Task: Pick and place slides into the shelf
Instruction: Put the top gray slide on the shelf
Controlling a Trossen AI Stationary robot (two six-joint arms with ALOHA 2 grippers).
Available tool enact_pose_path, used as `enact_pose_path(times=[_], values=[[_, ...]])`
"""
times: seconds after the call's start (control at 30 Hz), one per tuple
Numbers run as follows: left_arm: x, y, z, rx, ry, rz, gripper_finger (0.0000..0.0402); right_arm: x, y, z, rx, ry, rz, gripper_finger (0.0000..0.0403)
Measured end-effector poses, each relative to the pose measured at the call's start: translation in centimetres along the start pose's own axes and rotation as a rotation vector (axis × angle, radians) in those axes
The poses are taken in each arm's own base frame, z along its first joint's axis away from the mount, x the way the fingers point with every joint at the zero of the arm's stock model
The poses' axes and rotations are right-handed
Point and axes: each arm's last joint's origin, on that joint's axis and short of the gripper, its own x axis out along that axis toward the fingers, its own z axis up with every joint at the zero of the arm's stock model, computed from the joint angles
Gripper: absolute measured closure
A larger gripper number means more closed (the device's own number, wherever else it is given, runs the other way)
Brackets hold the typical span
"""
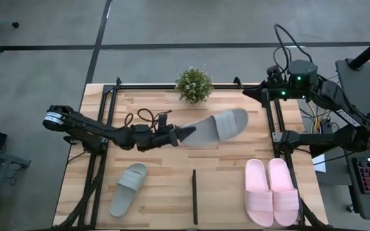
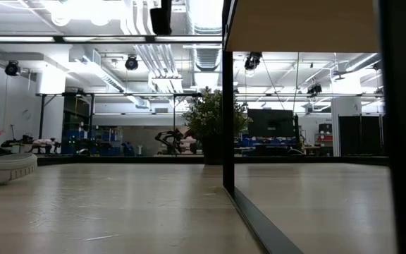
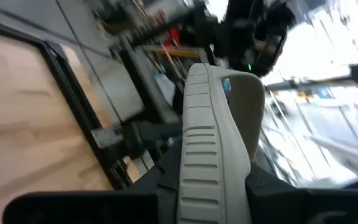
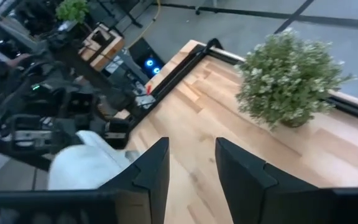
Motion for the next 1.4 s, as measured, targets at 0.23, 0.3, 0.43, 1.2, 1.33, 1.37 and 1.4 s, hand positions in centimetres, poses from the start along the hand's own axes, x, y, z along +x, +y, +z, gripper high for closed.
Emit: enact_pose_path(times=[0.23, 0.3, 0.43, 1.2, 1.33, 1.37, 1.4], values=[[-1.4, -2.1, -1.5, 0.005, -0.123, 0.056, 0.0359, 0.2, -0.3, 0.0, -0.028, -0.032, -0.071, 0.0278], [-1.8, -2.8, -1.8, 0.011, -0.155, 0.067, 0.0359, 0.3, -0.4, 0.1, -0.034, -0.041, -0.079, 0.0278], [-2.1, -3.7, -2.7, 0.0, -0.206, 0.098, 0.0359, 0.4, -0.5, 0.2, -0.037, -0.043, -0.089, 0.0281], [-1.0, -8.2, -12.6, -0.048, -0.393, 0.256, 0.0359, 0.7, -0.7, 0.0, -0.034, -0.03, -0.094, 0.0277], [-1.9, -8.9, -13.0, -0.063, -0.411, 0.269, 0.0359, 0.8, -0.8, 0.0, -0.033, -0.025, -0.096, 0.0281], [-2.0, -9.0, -13.0, -0.067, -0.419, 0.274, 0.0359, 0.9, -0.8, 0.0, -0.033, -0.025, -0.097, 0.0282], [-2.1, -9.1, -13.0, -0.071, -0.429, 0.28, 0.0359, 0.9, -0.8, 0.0, -0.033, -0.025, -0.096, 0.0282]])
